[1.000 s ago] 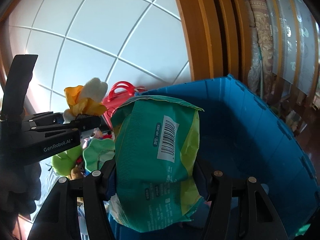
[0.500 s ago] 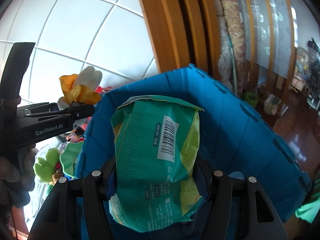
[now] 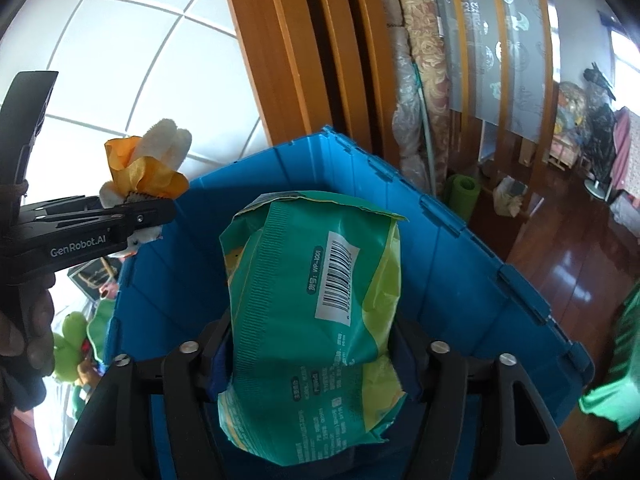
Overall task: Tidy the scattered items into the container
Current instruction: 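Open the right tool to drop the green bag while the left tool drops the duck, then withdraw both tools from the blue box back toward the bed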
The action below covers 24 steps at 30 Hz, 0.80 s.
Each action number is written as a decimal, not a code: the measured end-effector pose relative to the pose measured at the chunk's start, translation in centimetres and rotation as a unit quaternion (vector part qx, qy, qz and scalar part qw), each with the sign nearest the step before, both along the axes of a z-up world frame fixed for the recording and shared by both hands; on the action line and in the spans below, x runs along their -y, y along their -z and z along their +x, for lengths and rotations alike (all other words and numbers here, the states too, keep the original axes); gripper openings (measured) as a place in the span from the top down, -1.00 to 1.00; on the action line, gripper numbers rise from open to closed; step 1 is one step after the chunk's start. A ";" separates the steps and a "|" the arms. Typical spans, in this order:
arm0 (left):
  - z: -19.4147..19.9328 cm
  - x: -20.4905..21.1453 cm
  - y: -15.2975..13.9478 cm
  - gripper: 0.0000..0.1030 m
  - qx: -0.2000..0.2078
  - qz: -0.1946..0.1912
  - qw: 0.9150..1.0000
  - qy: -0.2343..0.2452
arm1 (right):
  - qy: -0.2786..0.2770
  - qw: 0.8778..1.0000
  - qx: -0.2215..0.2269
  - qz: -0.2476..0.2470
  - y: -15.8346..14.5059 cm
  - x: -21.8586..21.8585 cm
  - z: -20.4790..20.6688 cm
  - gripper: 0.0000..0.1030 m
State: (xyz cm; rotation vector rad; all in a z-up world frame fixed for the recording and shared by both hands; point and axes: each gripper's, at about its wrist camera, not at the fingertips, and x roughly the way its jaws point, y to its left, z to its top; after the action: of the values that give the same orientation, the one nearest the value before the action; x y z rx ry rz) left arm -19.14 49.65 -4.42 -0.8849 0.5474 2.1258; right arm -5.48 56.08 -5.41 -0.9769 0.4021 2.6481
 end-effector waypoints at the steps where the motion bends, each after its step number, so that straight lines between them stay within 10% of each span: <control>1: -0.2 -0.1 0.1 -0.40 0.003 -0.005 1.000 -0.006 | 0.005 1.000 0.000 0.009 0.0 -0.1 -0.2 -0.71; 2: -0.4 -0.2 0.1 -0.98 0.004 -0.004 1.000 -0.012 | 0.008 1.000 0.003 0.013 0.1 -0.1 -0.5 -0.84; 24: -1.7 4.1 0.7 -1.00 0.011 0.001 0.998 -0.057 | -0.019 1.000 0.000 0.010 -0.2 1.7 -1.7 -0.99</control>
State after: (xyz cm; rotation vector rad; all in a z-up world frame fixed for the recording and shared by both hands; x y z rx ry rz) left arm -20.82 45.54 -5.13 -0.9575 0.4928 2.2156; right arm -7.16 54.40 -5.17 -0.9871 0.3607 2.6806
